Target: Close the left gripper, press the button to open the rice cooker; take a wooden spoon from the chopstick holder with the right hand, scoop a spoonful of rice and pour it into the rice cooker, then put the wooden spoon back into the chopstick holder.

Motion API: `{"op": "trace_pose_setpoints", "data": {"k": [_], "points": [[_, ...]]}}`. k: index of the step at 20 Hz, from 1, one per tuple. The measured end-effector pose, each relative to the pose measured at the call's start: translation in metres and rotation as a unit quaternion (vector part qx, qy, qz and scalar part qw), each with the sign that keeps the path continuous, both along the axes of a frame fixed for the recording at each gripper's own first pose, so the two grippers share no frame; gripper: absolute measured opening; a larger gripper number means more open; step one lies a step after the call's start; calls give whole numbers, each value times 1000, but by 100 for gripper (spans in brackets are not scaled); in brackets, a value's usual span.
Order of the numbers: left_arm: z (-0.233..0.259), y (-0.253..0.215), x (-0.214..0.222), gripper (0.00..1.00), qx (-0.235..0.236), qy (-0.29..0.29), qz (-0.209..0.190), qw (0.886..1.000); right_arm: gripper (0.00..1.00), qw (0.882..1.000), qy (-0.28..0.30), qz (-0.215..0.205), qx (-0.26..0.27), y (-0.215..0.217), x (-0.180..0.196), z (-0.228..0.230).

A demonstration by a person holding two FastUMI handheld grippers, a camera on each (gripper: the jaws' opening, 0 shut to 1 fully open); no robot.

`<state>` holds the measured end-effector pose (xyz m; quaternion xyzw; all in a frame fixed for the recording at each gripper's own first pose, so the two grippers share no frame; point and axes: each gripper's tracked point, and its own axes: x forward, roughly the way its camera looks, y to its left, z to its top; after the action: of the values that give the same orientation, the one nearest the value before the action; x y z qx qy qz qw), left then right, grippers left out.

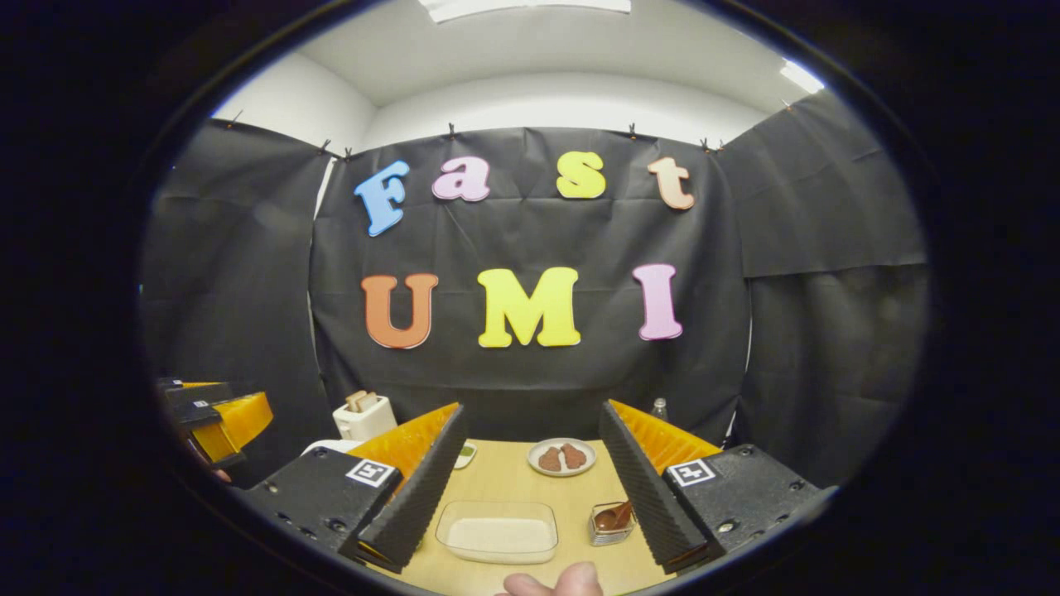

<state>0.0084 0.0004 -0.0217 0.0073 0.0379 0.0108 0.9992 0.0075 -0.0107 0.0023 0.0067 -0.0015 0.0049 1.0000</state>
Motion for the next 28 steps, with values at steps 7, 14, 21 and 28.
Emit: {"op": "trace_pose_setpoints", "data": {"k": [7, 14, 21, 28], "points": [[-48, 15, 19, 95, -6, 86, 11, 996, 100, 1000, 20, 3, 5, -19, 22, -18], [-107, 36, 45, 36, 1, 199, 14, 980, 100, 999, 39, -9, 10, -51, 39, -38], [-170, 44, 70, 0, -71, 276, -5, 958, 100, 999, 45, -12, 14, -72, 49, -48], [-202, 64, 104, 0, -80, 301, 16, 950, 100, 998, 54, -30, -7, -88, 55, -65]]}}
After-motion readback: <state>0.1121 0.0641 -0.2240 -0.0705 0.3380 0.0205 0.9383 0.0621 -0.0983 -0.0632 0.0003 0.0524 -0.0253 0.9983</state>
